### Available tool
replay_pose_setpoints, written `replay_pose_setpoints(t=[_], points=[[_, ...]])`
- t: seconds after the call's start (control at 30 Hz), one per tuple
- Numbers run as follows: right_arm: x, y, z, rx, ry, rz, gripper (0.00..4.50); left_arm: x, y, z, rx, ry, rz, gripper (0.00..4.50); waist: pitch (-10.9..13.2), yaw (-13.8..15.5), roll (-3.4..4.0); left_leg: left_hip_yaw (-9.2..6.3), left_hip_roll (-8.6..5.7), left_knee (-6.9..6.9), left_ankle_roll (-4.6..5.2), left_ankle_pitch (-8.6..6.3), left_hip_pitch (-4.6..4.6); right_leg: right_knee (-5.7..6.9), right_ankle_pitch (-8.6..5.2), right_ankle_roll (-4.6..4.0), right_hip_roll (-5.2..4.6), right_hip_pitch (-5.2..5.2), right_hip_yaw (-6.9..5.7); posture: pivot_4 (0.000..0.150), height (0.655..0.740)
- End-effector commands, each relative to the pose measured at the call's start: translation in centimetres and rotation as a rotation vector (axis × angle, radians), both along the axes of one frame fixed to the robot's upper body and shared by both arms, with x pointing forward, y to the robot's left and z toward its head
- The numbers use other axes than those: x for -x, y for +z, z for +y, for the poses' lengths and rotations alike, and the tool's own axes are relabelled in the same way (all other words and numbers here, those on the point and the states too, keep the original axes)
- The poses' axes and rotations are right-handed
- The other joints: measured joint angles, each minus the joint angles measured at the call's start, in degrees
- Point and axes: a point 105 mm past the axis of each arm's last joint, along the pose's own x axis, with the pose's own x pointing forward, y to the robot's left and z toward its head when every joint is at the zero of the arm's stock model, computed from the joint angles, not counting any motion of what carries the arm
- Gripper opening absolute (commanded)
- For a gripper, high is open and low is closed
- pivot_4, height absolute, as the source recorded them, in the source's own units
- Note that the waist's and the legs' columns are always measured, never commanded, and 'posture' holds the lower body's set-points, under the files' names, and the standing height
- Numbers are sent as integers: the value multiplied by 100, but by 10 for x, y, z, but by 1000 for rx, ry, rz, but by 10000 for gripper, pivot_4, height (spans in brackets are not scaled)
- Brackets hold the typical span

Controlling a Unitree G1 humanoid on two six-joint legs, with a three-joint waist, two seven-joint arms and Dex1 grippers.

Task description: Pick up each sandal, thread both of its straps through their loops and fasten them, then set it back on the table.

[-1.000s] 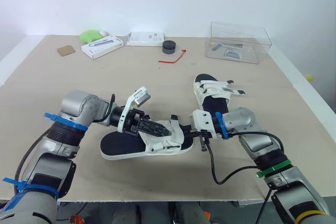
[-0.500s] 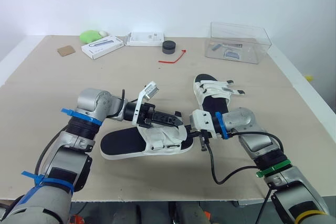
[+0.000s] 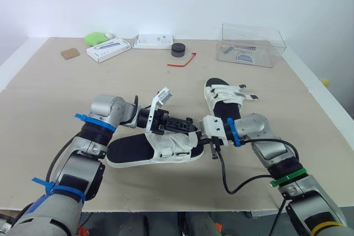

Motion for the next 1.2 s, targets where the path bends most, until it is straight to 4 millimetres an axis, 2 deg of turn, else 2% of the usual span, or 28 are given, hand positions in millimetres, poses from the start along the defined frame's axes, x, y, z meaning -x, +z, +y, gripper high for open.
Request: replay_pose_setpoints(t=[0.03, 0.53, 0.57, 0.67, 0.7, 0.77, 0.8, 0.87, 0.9, 0.93, 1.0, 1.1, 1.2], points=[[-3, -13, -11, 67, -44, 18, 0, -1, 3, -2, 3, -4, -11, 43945, 0, 0, 0, 0, 0, 0, 0, 0, 0, 0, 0, 0, 0, 0, 0, 1500, 7400], [-2, -13, -13, 82, -38, 11, 0, -10, -7, -4, -16, 69, 45, 43945, -1, 0, 0, 0, 0, 0, 0, 0, 5, 0, 1, 2, 0, 5, 0, 1500, 7400], [-2, -13, -13, 81, -37, 11, 0, -9, -7, -4, -16, 64, 44, 40046, -1, -1, 0, 0, 0, 0, 0, 0, 5, 0, 1, 2, -1, 5, 0, 1500, 7400], [-1, -13, -12, 80, -35, 10, 0, -8, -8, -4, -22, 53, 26, 33683, 0, -1, 0, 1, 0, 0, 0, 0, 5, 0, 2, 3, 0, 4, 0, 1500, 7400], [-1, -12, -12, 79, -34, 9, 0, -8, -6, -4, -14, 48, 10, 27243, 0, -1, 0, 1, 0, 0, 0, 0, 4, 0, 1, 2, 0, 4, 0, 1500, 7400], [-1, -12, -12, 79, -34, 9, 0, -7, -5, -4, -5, 41, -7, 21134, 0, 0, 0, 1, 0, -1, 0, 0, 2, -1, 0, 1, 0, 2, 0, 1500, 7400], [-1, -12, -12, 79, -33, 9, 0, -8, -5, -4, -8, 44, -31, 15656, 0, 0, 0, 1, 0, -1, -1, -1, 0, -1, -1, 1, 0, 1, 1, 1500, 7400], [-1, -12, -12, 80, -32, 8, 0, -9, -5, -3, -9, 54, -22, 14417, 0, 0, 0, 0, 0, -1, -1, -1, 0, -1, 0, 1, -1, 1, 1, 1500, 7400], [-1, -12, -12, 81, -32, 8, 0, -9, -6, -2, -12, 58, -14, 8630, 0, 0, 0, 0, 0, -1, -1, 0, 0, -1, 0, 1, -2, 1, 1, 1500, 7400], [-1, -12, -12, 81, -32, 8, 0, -9, -7, -2, -13, 60, -7, 7269, 0, 0, 0, 0, 0, -1, -1, 0, 0, -1, 0, 1, -2, 1, 1, 1500, 7400], [-1, -12, -12, 81, -32, 7, 0, -9, -10, -1, -29, 54, -25, 505, 0, -1, 0, 0, 0, -1, -1, 0, 0, -1, 0, 1, -1, 1, 0, 1500, 7400], [-1, -12, -12, 81, -32, 6, 0, -9, -7, -1, -18, 52, -50, 505, 0, 0, 0, 1, 0, -1, -1, 0, 0, -1, 0, 1, -1, 1, 0, 1500, 7400], [-2, -11, -12, 81, -33, 5, 0, -15, 6, 1, 16, 65, -139, 505, 0, 0, 0, 0, 0, -1, -1, 0, 0, -1, 0, 1, -1, 1, 0, 1500, 7400]])
